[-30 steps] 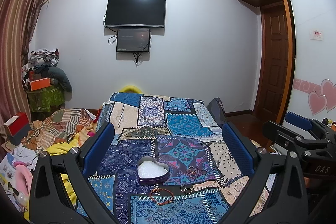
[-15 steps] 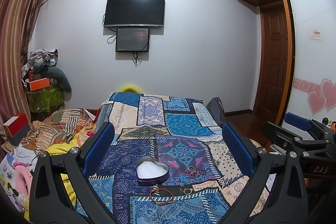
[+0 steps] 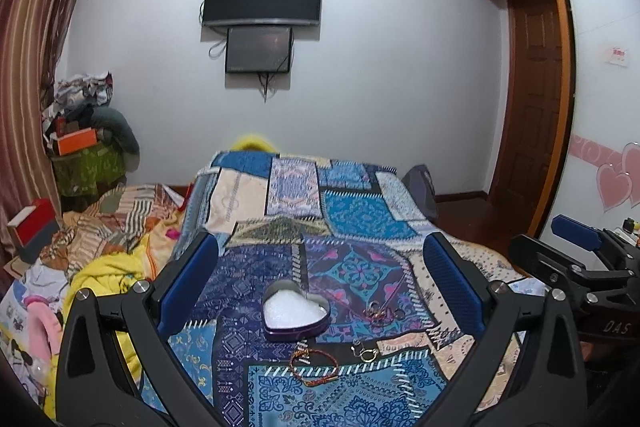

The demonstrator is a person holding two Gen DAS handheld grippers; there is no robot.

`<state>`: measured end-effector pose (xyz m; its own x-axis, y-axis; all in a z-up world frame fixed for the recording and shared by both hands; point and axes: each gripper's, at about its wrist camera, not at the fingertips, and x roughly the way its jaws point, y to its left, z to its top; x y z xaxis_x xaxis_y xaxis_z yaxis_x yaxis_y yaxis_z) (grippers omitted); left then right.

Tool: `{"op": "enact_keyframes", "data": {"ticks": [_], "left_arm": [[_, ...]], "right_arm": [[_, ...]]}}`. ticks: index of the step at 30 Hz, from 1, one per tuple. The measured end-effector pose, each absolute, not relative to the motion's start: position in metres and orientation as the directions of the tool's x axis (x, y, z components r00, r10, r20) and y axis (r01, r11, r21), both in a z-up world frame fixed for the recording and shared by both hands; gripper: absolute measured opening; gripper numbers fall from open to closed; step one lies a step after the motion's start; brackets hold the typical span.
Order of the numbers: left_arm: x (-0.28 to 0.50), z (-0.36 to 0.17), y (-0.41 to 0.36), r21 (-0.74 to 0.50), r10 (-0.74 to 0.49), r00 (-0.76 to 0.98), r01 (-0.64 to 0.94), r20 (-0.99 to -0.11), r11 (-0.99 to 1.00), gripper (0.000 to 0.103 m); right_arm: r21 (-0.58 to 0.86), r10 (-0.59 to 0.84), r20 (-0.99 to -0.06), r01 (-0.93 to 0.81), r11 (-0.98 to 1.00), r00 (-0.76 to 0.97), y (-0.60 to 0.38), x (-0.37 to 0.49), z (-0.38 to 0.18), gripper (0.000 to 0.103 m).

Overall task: Organize jewelry
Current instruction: 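Grasp the red braided bracelet with the left tool while the right tool grasps a gold ring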

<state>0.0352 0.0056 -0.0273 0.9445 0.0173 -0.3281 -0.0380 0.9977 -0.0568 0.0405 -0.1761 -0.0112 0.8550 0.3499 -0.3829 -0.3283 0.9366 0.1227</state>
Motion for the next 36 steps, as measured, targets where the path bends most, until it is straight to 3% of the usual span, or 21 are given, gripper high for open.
{"op": "enact_keyframes", "data": {"ticks": [10, 17, 26, 30, 36], "left_arm": [[0.079, -0.073, 0.018, -0.037, 0.077, 0.884, -0.106, -0.461, 0.994, 0.103], [0.11, -0.125, 0.028, -0.051, 0.031, 0.789, -0.078, -0.614, 0.996, 0.103], [0.127, -0.185, 0.033, -0.055, -0.015, 0.652, -0.042, -0.758, 0.998, 0.103], [0.127, -0.197, 0.029, -0.047, -0.031, 0.623, -0.01, -0.781, 0.999, 0.103], [0.13, -0.211, 0.02, -0.012, -0.041, 0.589, 0.053, -0.807, 0.999, 0.09]], "right_arm": [[0.14, 0.345, -0.508, -0.319, 0.937, 0.789, -0.18, 0.071, -0.05, 0.103], [0.153, 0.357, -0.618, -0.339, 0.928, 0.701, -0.18, 0.093, -0.084, 0.1], [0.185, 0.406, -0.719, -0.409, 0.894, 0.564, -0.166, 0.111, -0.129, 0.083], [0.212, 0.444, -0.749, -0.457, 0.864, 0.492, -0.156, 0.117, -0.143, 0.07], [0.22, 0.465, -0.786, -0.518, 0.826, 0.408, -0.14, 0.122, -0.163, 0.06]]}}
